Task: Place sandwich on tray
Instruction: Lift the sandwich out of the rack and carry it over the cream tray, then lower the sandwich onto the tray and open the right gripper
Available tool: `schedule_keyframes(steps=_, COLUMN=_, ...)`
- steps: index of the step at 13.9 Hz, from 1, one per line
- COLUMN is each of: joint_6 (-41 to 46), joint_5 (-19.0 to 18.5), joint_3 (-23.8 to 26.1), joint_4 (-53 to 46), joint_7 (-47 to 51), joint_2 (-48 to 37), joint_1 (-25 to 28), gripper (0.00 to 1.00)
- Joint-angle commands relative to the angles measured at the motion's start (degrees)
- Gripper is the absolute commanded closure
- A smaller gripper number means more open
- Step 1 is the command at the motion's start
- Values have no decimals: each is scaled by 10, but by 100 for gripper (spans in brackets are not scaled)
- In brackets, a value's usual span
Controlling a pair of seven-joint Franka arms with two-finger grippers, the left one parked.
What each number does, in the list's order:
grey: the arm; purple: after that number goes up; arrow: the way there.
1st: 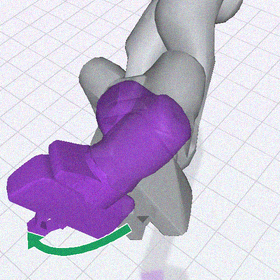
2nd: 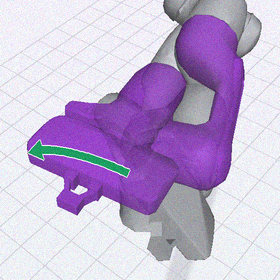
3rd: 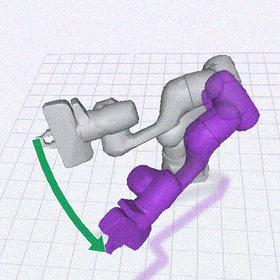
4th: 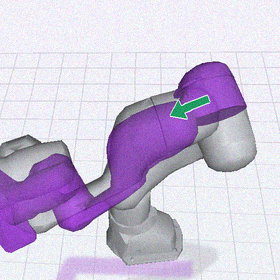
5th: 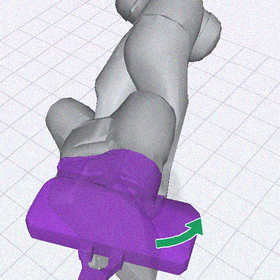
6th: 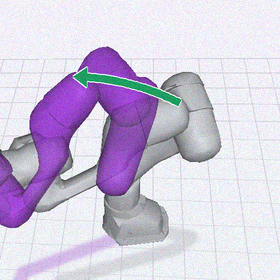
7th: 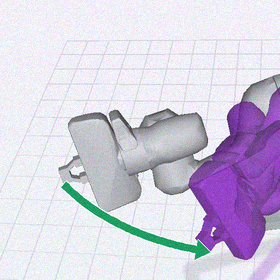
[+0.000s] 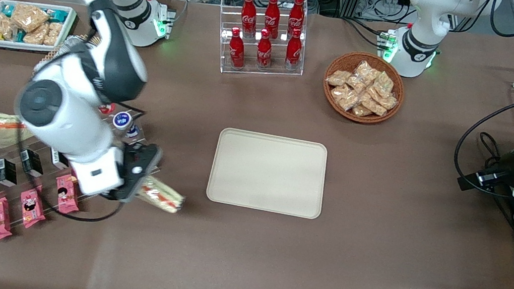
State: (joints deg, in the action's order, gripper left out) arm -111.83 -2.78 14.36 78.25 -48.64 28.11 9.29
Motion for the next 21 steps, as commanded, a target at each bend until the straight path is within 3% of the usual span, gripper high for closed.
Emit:
schedule_keyframes(steps=1, joint_6=-31, joint_5=-4, joint_3=-6, joint_4=-11, joint_7=5, joint_2=28, joint_1=36, gripper=52)
schedule_keyframes(steps=3, joint_6=-54, joint_5=-12, joint_3=-7, joint_4=-10, joint_7=16, joint_2=50, joint_1=67, gripper=52)
schedule_keyframes(steps=8, joint_6=-103, joint_5=-78, joint_3=-7, joint_4=-10, joint_7=70, joint_2=115, joint_1=138, gripper=52)
schedule_keyframes(steps=21, joint_6=-211, joint_5=-80, joint_3=-7, joint_4=-6, joint_7=152, joint_2=213, joint_1=173, gripper=52)
